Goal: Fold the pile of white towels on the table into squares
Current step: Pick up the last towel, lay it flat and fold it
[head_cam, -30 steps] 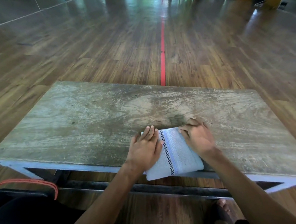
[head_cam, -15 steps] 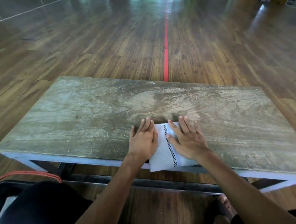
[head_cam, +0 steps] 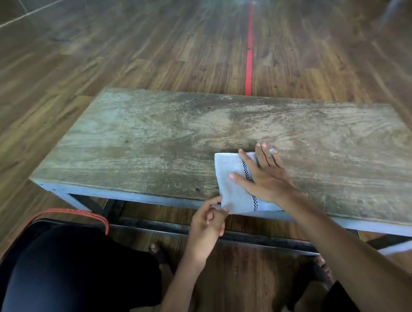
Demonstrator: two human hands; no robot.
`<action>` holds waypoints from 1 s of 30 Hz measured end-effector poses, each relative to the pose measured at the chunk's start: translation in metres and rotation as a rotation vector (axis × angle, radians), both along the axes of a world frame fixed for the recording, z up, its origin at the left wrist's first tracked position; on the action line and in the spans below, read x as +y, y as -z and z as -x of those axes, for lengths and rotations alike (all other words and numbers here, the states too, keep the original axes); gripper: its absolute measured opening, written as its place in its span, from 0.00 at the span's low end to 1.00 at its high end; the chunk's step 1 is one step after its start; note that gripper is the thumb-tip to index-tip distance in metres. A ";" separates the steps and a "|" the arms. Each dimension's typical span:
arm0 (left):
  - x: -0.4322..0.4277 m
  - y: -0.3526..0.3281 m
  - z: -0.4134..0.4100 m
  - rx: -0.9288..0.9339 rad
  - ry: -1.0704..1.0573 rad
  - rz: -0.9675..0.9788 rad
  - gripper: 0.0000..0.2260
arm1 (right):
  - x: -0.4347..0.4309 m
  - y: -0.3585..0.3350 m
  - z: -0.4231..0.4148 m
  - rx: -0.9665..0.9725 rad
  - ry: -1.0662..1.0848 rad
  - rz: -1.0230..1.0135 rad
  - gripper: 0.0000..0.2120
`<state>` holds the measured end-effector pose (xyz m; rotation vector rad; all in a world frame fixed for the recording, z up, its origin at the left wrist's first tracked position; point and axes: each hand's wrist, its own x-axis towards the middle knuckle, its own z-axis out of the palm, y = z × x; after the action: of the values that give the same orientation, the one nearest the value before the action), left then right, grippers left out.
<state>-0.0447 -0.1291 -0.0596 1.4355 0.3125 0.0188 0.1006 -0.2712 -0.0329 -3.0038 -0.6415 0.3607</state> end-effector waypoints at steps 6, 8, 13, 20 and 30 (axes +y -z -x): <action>0.005 0.001 -0.005 0.075 0.167 0.103 0.15 | 0.002 0.001 0.000 -0.014 0.015 0.000 0.42; 0.005 0.002 -0.005 0.074 0.229 0.048 0.15 | 0.002 0.001 0.000 -0.023 0.014 -0.003 0.42; 0.002 0.001 -0.003 0.079 0.258 0.084 0.13 | 0.003 0.002 0.000 -0.039 0.022 0.001 0.42; -0.001 0.004 -0.010 0.033 0.218 -0.072 0.12 | 0.004 0.001 0.001 -0.039 0.039 0.002 0.41; -0.010 0.012 -0.005 0.043 -0.017 0.039 0.07 | 0.004 0.001 0.001 -0.061 0.047 -0.032 0.38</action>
<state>-0.0401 -0.1395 -0.0719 1.3963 0.3588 -0.0038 0.0999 -0.2672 -0.0340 -3.0039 -0.5742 0.2555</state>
